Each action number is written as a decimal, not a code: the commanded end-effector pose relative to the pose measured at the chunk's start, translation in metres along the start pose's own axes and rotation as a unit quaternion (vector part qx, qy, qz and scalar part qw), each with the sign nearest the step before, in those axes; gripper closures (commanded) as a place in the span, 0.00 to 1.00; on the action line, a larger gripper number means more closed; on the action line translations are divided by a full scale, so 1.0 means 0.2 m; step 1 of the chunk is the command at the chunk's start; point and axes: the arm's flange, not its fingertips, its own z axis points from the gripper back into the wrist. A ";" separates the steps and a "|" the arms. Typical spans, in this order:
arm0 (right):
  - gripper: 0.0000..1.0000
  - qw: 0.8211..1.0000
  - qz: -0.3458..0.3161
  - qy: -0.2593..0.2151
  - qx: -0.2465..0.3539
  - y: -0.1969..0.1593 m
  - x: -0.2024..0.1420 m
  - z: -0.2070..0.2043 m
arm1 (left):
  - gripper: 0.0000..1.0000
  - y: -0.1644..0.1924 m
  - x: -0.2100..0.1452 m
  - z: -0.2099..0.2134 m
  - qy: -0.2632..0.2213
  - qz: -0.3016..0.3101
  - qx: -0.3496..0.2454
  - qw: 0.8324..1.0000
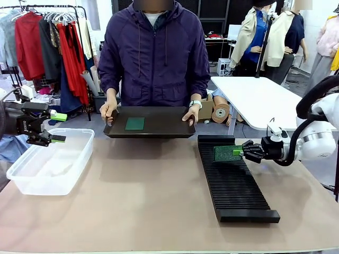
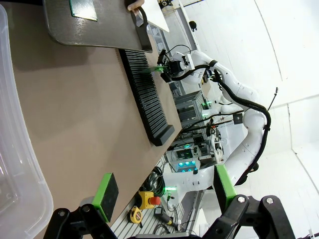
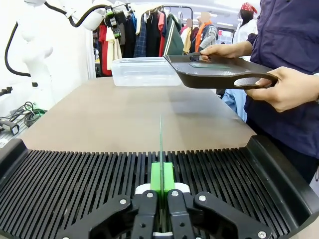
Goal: Sort PCBs into racks and boxes based on the side picked up.
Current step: If the short side of the Blank PCB is picked up, insert it into the PCB Rack ; if the long side is picked up, place it in the Organizing box.
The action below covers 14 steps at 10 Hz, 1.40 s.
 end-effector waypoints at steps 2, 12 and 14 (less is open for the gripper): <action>1.00 1.000 -0.010 0.006 -0.001 -0.04 -0.01 -0.01 | 0.00 -0.01 0.00 0.01 0.002 -0.001 -0.001 1.000; 1.00 0.999 -0.012 0.008 -0.031 -0.01 -0.11 0.01 | 0.00 -0.01 0.00 0.01 0.002 -0.001 -0.001 1.000; 1.00 0.999 -0.013 0.007 -0.034 0.01 -0.13 0.02 | 0.00 -0.01 0.00 0.01 0.002 -0.001 -0.001 1.000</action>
